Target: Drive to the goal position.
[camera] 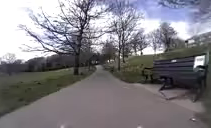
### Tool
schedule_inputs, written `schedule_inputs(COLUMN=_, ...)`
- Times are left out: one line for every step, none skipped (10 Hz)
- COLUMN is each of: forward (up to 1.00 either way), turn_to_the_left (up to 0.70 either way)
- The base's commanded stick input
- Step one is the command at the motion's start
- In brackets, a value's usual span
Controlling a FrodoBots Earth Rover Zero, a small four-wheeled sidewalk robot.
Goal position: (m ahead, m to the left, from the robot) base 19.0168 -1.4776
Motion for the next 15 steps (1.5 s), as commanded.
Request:
schedule_inputs(forward=0.85, turn_to_the_left=0.01)
schedule_inputs(forward=0.85, turn_to_the_left=0.01)
schedule_inputs(forward=0.85, turn_to_the_left=0.01)
schedule_inputs(forward=0.85, turn_to_the_left=0.01)
schedule_inputs(forward=0.85, turn_to_the_left=0.01)
schedule_inputs(forward=0.85, turn_to_the_left=0.01)
schedule_inputs(forward=0.85, turn_to_the_left=0.01)
schedule_inputs(forward=0.85, turn_to_the_left=0.01)
schedule_inputs(forward=0.85, turn_to_the_left=0.01)
schedule_inputs(forward=0.85, turn_to_the_left=0.01)
schedule_inputs(forward=0.85, turn_to_the_left=0.01)
schedule_inputs(forward=0.85, turn_to_the_left=0.01)
schedule_inputs(forward=0.85, turn_to_the_left=0.01)
schedule_inputs(forward=0.85, turn_to_the_left=0.01)
schedule_inputs(forward=0.85, turn_to_the_left=0.01)
